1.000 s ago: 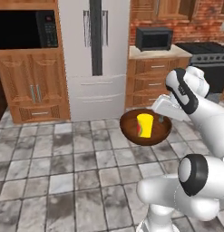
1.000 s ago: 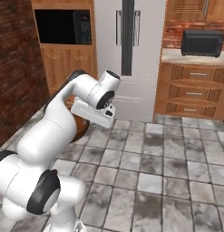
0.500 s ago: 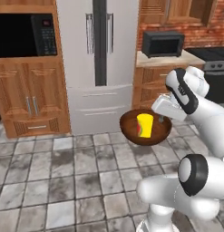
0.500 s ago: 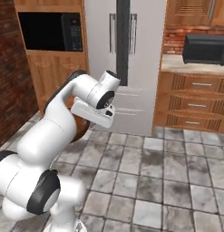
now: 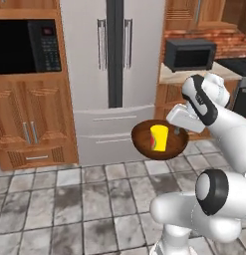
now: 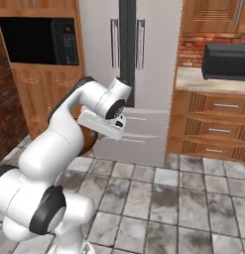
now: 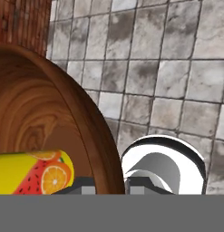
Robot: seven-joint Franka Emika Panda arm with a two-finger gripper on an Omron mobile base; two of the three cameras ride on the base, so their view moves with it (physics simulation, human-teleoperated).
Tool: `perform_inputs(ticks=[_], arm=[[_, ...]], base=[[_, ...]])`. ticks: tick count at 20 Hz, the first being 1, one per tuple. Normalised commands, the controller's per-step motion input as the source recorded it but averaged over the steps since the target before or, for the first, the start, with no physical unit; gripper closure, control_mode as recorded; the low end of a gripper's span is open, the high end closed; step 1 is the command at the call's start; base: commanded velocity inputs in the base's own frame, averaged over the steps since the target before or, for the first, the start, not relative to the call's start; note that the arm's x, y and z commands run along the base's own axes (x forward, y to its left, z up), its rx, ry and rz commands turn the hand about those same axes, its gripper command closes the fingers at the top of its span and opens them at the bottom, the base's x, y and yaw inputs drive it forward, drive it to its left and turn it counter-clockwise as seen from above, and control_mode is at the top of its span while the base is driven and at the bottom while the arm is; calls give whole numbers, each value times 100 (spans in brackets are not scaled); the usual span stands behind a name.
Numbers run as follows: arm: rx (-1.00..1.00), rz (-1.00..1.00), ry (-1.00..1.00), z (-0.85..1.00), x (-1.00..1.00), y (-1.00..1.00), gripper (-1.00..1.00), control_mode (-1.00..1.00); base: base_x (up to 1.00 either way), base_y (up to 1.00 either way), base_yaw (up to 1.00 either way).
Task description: Place the cup inside the bowl on the dining table and move the bowl to any counter.
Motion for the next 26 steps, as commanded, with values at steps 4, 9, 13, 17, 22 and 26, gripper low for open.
perform_inputs(ticks=[4, 9, 13, 17, 22, 26], arm=[[0, 0, 0, 0, 0, 0, 100, 100], [0, 0, 0, 0, 0, 0, 100, 100], [0, 0, 0, 0, 0, 0, 100, 100], [0, 0, 0, 0, 0, 0, 100, 100], [0, 0, 0, 0, 0, 0, 100, 100], [0, 0, 0, 0, 0, 0, 100, 100]], base=[[85, 1, 0], [70, -4, 0], [53, -50, 3], [48, -81, 6], [11, -98, 10], [0, -95, 11]])
